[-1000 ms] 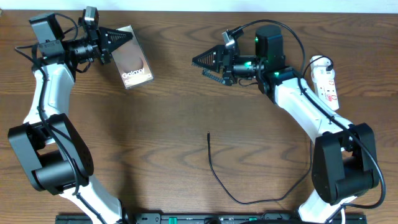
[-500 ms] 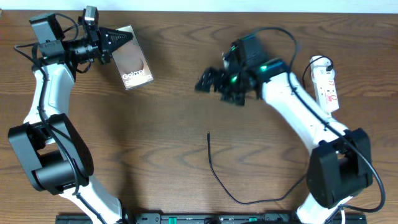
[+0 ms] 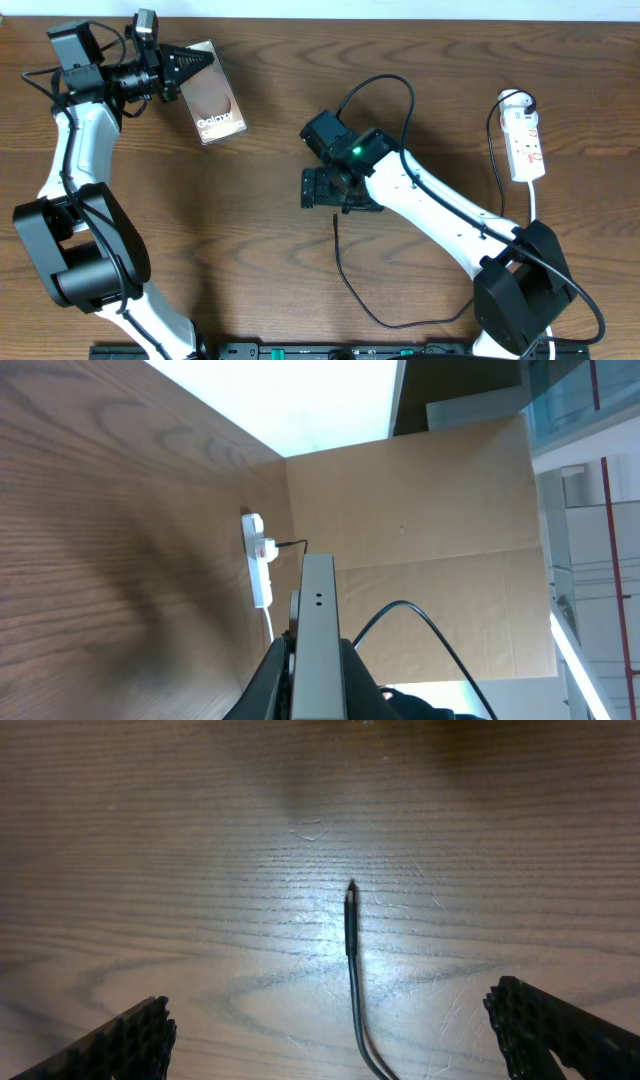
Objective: Plug charger to phone and switch on socket
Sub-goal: 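Move the right gripper down over the black cable connector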
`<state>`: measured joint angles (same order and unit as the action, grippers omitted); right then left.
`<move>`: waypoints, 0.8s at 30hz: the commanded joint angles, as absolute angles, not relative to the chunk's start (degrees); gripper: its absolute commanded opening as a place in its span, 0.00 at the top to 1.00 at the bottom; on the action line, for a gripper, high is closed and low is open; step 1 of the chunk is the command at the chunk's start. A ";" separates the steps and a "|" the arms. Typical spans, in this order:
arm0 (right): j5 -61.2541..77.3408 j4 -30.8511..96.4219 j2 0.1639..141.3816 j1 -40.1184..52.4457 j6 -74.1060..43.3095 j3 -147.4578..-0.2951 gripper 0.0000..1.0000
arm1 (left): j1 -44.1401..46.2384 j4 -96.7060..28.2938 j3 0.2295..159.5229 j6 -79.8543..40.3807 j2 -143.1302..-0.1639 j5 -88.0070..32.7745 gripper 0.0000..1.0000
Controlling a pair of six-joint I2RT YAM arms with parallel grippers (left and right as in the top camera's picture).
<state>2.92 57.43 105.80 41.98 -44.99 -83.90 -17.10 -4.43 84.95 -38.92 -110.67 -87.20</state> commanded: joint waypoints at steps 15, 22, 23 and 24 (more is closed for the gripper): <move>3.81 57.19 113.73 42.87 -46.89 -80.01 0.01 | -17.17 -4.19 85.71 -38.35 -108.92 -89.34 0.93; 6.22 57.30 119.07 43.13 -46.89 -80.01 0.01 | -17.17 -4.21 85.71 -38.35 -108.95 -89.32 0.93; 6.44 57.23 119.31 43.13 -46.89 -80.01 0.01 | -17.17 -4.21 85.71 -38.35 -108.95 -89.32 0.93; 6.59 57.08 119.63 43.13 -46.89 -80.01 0.01 | -17.17 -4.21 85.71 -38.35 -108.97 -89.32 0.93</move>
<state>5.87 57.32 118.56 42.72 -46.09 -80.40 -17.10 -4.45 84.95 -38.72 -110.67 -87.13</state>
